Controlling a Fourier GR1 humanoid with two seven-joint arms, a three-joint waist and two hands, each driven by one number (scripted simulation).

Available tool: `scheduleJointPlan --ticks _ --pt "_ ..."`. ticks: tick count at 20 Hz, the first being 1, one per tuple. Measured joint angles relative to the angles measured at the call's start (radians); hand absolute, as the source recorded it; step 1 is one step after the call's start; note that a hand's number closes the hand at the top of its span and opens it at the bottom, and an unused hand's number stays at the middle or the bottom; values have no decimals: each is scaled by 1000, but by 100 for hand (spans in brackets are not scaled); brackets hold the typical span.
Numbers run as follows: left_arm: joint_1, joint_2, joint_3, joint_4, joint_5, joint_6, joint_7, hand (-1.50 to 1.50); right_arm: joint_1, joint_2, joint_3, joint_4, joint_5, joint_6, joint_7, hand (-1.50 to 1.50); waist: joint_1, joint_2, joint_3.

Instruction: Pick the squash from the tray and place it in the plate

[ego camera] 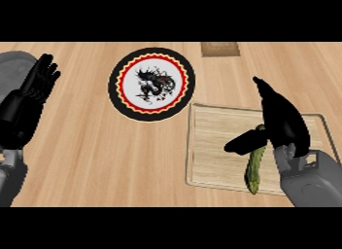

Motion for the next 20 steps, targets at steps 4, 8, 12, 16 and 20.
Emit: scheduleJointPlan --ticks 4,8,12,16,20 --pt "-14 -9 -5 3 -5 3 10 0 -21 -9 -8 -20 -99 93 66 -150 4 2 1" --pt "-5 -10 2 2 -3 -5 0 0 -15 -46 -18 -27 -157 146 91 -150 8 4 2" --pt "-11 -20 -5 -10 -11 -2 10 0 -14 -73 -18 -11 -168 173 103 -150 12 6 3" --pt "-16 -11 11 3 -4 -15 8 0 -1 -100 -18 26 -185 199 109 -150 15 7 3" --pt "-7 -20 10 -1 -7 -18 4 0 43 -114 -10 44 -186 214 104 -150 13 7 3"
